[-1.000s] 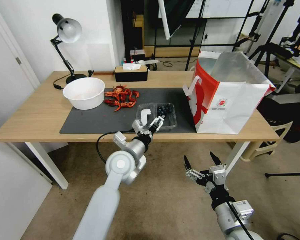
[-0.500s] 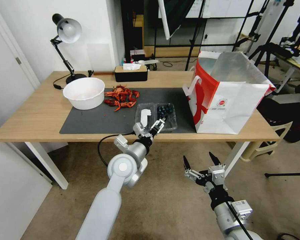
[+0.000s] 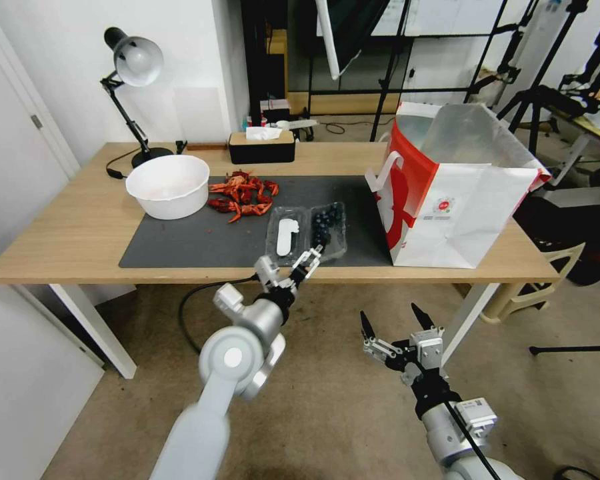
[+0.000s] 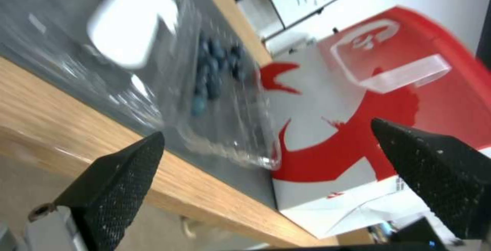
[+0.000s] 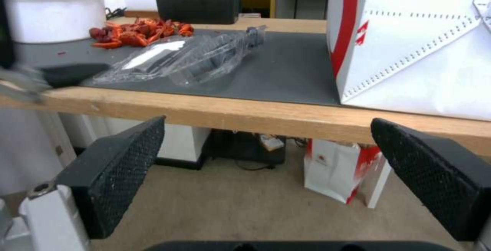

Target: Close the takeout container lid, then place the container into the takeout bag.

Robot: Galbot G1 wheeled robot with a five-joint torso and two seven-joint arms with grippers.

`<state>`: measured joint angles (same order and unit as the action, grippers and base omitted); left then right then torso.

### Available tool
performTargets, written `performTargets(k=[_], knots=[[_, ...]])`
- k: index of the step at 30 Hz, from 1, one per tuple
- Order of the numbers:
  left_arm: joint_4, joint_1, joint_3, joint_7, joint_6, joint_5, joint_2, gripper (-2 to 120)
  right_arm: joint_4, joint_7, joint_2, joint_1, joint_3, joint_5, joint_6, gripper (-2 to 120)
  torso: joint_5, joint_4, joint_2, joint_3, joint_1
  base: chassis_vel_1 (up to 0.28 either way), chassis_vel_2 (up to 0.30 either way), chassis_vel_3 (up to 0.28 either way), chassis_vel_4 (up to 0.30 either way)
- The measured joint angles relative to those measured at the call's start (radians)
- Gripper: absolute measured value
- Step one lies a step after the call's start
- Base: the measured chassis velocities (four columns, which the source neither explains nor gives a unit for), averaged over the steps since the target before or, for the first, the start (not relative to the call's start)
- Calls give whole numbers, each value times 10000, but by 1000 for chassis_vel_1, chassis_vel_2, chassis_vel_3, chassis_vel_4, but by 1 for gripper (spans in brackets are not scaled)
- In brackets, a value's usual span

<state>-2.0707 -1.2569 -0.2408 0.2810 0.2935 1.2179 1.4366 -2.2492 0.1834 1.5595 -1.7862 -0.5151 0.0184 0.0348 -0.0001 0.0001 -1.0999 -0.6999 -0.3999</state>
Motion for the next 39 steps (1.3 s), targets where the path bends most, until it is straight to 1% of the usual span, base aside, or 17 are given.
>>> performTargets(k=[2,4,5,6,7,8,9,10,12,13,14,15,16,20,23,25,39], knots=[[-219,-219,-93,-192,-74,-417,-126,100,5,1,-6,0,-1,-15,-9,100,0,0,0,0,0,0,0,0,0],[-538,-747,-305,-956,-512,-2191,-405,100,7,2,-11,1,7,-31,-29,100,0,-1,0,0,0,0,0,0,0],[-538,-747,-305,-956,-512,-2191,-405,100,7,2,-11,1,7,-31,-29,100,0,-1,0,0,0,0,0,0,0],[-651,-1072,-410,-1472,-815,-3223,-534,100,7,3,-13,4,23,-36,-39,100,-2,-1,0,0,0,0,0,0,0],[-703,-1245,-468,-1700,-990,-3778,-593,100,6,3,-13,4,27,-39,-46,100,-1,0,0,0,0,0,0,0,0],[-774,-1653,-604,-2156,-1515,-5162,-723,100,3,2,-19,3,33,-42,-59,100,0,-1,0,1,0,0,0,0,0],[-774,-1653,-604,-2156,-1515,-5162,-723,100,3,2,-19,3,33,-42,-59,100,0,-1,0,1,0,0,0,0,0],[-774,-2104,-748,-2571,-2236,-6624,-826,100,-5,2,-29,2,33,-40,-63,100,0,0,0,0,1,0,0,0,0],[-675,-2790,-992,-3045,-3351,-8682,-903,100,-10,3,-30,0,33,22,-88,100,0,0,-1,0,0,0,0,0,0],[-675,-2790,-992,-3045,-3351,-8682,-903,100,-10,3,-30,0,33,22,-88,100,0,0,-1,0,0,0,0,0,0],[-626,-3003,-1088,-3134,-3672,-9262,-910,100,-14,2,-27,-3,31,43,-104,100,0,0,-1,0,1,0,0,0,0],[-613,-3051,-1113,-3150,-3748,-9387,-910,100,-17,2,-23,-5,31,50,-110,100,0,0,-1,0,1,0,0,0,0],[-459,-3419,-1323,-3201,-4330,-10231,-897,100,-39,0,8,-35,23,69,-151,100,1,1,-1,0,1,0,0,0,0],[-176,-3712,-1759,-3314,-4768,-10892,-845,100,-84,-1,79,-102,-65,73,-258,100,-1,-5,-1,0,1,0,0,0,0],[-102,-3925,-2068,-3556,-4773,-10956,-818,100,-99,4,78,-104,-108,36,-287,100,0,0,-1,-1,0,0,0,0,0],[-31,-4145,-2459,-4033,-4770,-10985,-779,100,-82,36,60,-102,-191,1,-295,100,0,0,-1,-1,0,0,0,0,0],[-87,-4187,-2420,-4162,-4807,-11052,-624,100,-34,111,42,-64,-283,-18,-216,100,2,-1,-1,0,0,0,0,0,0]])
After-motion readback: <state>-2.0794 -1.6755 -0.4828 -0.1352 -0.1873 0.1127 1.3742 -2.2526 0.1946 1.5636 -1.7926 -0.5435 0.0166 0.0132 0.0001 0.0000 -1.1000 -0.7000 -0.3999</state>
